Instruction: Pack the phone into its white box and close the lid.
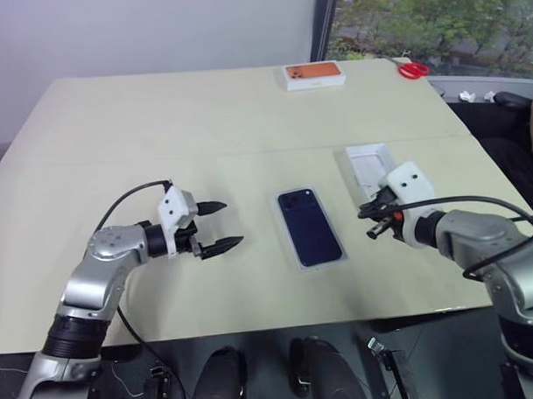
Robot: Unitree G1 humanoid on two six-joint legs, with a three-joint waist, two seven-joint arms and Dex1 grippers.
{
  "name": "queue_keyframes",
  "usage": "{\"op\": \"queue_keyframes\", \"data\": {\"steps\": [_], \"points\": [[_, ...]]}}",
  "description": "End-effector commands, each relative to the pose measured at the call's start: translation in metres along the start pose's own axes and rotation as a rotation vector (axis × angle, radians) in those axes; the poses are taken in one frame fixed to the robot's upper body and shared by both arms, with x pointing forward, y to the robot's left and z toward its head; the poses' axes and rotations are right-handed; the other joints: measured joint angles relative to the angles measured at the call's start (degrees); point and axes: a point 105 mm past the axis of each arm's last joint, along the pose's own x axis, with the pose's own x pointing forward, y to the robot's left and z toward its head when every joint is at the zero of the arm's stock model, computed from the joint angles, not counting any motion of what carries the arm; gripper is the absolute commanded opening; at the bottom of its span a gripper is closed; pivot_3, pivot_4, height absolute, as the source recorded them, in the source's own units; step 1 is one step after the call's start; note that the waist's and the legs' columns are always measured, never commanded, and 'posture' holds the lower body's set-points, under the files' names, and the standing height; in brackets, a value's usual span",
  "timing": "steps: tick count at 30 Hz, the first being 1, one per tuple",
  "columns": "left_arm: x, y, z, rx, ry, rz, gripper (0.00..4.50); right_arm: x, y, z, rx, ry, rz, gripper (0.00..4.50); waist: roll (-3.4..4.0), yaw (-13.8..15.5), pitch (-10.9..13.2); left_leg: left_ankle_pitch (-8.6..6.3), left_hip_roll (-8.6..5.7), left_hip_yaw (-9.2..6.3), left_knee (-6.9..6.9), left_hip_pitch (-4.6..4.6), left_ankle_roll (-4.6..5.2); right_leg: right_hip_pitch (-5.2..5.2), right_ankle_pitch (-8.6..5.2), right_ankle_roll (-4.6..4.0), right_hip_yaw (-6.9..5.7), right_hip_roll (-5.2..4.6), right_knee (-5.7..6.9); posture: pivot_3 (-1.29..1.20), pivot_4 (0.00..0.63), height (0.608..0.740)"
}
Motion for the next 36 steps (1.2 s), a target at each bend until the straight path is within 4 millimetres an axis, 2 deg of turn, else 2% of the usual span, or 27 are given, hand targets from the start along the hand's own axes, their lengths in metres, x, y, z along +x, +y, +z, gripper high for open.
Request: {"op": "queue_keyframes", "data": {"steps": [1,2,5,12,19,25,32,34,36], "points": [[0.002,-0.004,0.007,0.037,-0.017,-0.026,4.45,-0.002,-0.011,0.011,0.029,-0.036,-0.045,0.0,0.0,-0.1,0.0,0.0,0.0,0.0,0.0,0.01,0.0,0.0,0.0,0.0,0.0,0.0,0.02,0.0,0.15,0.74],[0.002,-0.004,0.007,0.039,-0.016,-0.028,4.45,-0.001,-0.012,0.012,0.036,-0.034,-0.047,0.0,0.0,0.0,0.0,0.0,0.0,0.0,0.01,0.03,0.0,0.0,0.0,0.0,0.01,0.01,0.05,0.0,0.15,0.74],[0.003,-0.006,0.005,0.051,-0.009,-0.036,4.5,0.002,-0.015,0.015,0.075,-0.033,-0.035,0.87,0.0,0.0,0.0,0.01,0.0,-0.01,0.01,0.05,0.0,-0.01,0.0,0.0,0.01,0.02,0.11,0.0,0.15,0.74],[0.006,-0.009,0.002,0.048,-0.008,-0.046,4.5,0.023,-0.026,0.027,0.184,0.008,-0.054,4.27,0.02,-0.1,0.0,0.01,0.0,0.02,0.01,0.07,0.0,-0.02,0.0,-0.01,0.04,0.01,0.15,0.0,0.15,0.74],[0.01,-0.014,0.004,0.061,-0.022,-0.081,4.5,0.049,-0.046,0.034,0.332,0.13,-0.103,4.27,0.03,-0.1,0.0,0.01,0.0,0.05,0.01,0.04,0.0,-0.08,0.01,-0.01,0.05,-0.01,0.21,0.0,0.15,0.74],[0.009,-0.016,0.0,0.072,-0.02,-0.085,4.5,0.062,-0.057,0.023,0.411,0.261,-0.138,4.27,0.04,-0.1,0.0,0.01,0.0,0.07,-0.01,-0.01,0.01,-0.12,0.01,-0.01,0.04,-0.03,0.21,0.0,0.15,0.74],[0.01,-0.019,0.002,0.059,-0.037,-0.085,4.5,0.066,-0.054,0.019,0.407,0.329,-0.09,4.27,0.05,-0.2,0.0,0.01,0.0,0.08,-0.01,-0.01,0.01,-0.13,0.01,-0.01,0.04,-0.05,0.22,0.0,0.15,0.74],[0.01,-0.019,0.001,0.06,-0.034,-0.084,4.5,0.066,-0.052,0.018,0.397,0.355,-0.078,3.76,0.05,-0.2,0.0,0.01,0.0,0.07,-0.01,0.0,0.01,-0.13,0.01,-0.01,0.04,-0.03,0.23,0.0,0.15,0.74],[0.01,-0.018,0.001,0.059,-0.034,-0.082,4.5,0.066,-0.051,0.018,0.39,0.376,-0.083,2.94,0.05,-0.2,0.0,0.01,0.01,0.07,-0.01,0.0,0.01,-0.14,0.01,-0.02,0.04,-0.03,0.24,0.0,0.15,0.74]]}}
